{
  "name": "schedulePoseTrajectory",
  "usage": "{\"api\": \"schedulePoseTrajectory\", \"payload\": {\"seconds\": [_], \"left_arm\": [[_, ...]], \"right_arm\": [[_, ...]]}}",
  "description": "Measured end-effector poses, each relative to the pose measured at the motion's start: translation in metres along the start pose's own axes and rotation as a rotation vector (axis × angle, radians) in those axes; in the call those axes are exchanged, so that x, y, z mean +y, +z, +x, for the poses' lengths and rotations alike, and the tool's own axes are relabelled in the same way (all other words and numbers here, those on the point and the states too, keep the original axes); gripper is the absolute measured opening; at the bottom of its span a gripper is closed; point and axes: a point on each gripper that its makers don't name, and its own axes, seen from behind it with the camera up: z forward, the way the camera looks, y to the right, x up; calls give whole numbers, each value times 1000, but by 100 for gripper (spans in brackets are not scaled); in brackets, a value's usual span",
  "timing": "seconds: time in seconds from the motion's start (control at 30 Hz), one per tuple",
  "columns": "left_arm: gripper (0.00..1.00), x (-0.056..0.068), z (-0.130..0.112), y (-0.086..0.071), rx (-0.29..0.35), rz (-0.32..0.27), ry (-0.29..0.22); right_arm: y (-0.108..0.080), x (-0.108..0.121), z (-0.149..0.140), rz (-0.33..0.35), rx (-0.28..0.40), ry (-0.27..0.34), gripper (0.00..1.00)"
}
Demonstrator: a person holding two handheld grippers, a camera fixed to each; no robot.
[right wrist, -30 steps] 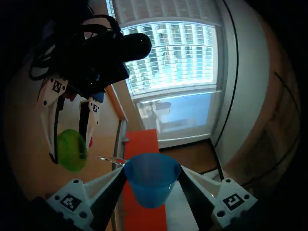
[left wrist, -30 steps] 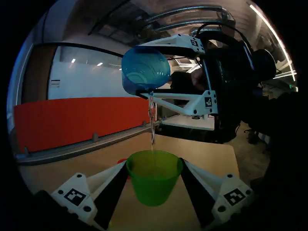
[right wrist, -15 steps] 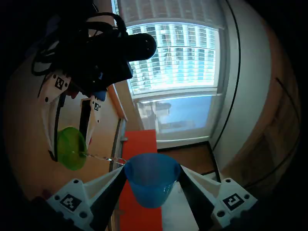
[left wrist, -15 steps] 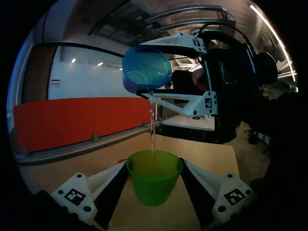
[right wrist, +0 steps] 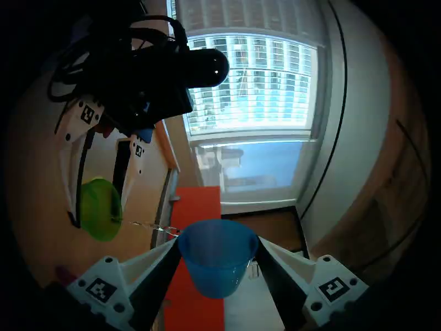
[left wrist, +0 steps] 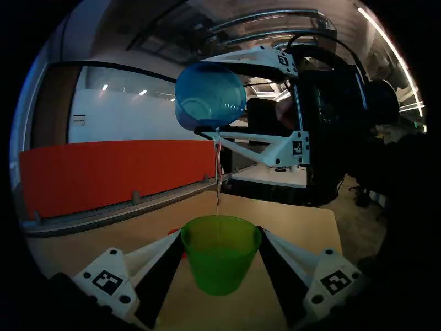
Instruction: Pour water
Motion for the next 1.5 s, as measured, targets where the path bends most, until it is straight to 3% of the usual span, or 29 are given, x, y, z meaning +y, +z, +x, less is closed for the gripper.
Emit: {"api": "schedulePoseTrajectory", "payload": {"seconds": [1.5], "left_arm": [[89, -2, 6, 0, 19, 5, -12]], "right_arm": [[3, 6, 22, -29, 12, -187, 92]]}}
